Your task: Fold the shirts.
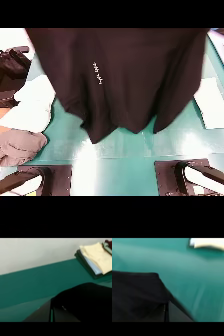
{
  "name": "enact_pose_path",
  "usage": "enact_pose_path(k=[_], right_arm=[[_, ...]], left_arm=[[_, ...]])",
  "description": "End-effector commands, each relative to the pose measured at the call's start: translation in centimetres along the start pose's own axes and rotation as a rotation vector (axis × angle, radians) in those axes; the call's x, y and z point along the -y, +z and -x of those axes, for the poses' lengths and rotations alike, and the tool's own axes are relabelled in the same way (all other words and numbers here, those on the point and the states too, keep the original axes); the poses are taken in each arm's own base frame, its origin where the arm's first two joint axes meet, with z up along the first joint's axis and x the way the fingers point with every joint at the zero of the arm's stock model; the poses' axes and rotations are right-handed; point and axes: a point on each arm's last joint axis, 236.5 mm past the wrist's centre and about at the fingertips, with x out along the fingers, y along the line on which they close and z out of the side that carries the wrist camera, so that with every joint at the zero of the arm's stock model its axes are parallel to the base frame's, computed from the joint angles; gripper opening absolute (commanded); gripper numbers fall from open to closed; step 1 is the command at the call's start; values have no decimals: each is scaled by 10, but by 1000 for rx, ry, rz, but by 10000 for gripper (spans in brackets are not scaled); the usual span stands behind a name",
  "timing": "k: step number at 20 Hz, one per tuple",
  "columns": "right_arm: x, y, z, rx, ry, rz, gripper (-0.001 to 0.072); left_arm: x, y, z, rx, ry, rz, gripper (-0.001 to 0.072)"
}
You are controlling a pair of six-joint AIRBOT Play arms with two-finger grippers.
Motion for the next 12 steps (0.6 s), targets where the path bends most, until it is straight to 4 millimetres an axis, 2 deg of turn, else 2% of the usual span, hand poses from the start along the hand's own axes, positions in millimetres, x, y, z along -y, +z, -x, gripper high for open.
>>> enact_pose_path(k=[1, 3, 5, 6, 7, 8, 9, 12], right_arm=[[35, -46, -95, -205, -66, -32, 17], [46, -66, -132, -284, -59, -65, 17], [55, -81, -156, -345, -59, -85, 17], [58, -86, -164, -362, -59, -90, 23], [60, -88, -169, -369, -59, -93, 159], [64, -88, -171, -366, -63, -99, 426], [66, -87, -169, -363, -67, -104, 461], [67, -92, -148, -390, -68, -102, 448]], left_arm=[[-8, -106, -118, -271, -4, 53, 25], [-6, -159, -150, -406, -15, 65, 25], [-5, -191, -161, -495, -18, 90, 26], [-5, -195, -162, -506, -19, 91, 137], [-5, -192, -161, -500, -18, 91, 457], [-5, -190, -158, -498, -17, 89, 530], [-7, -188, -151, -506, -13, 88, 530], [-18, -196, -118, -603, 5, 139, 530]])
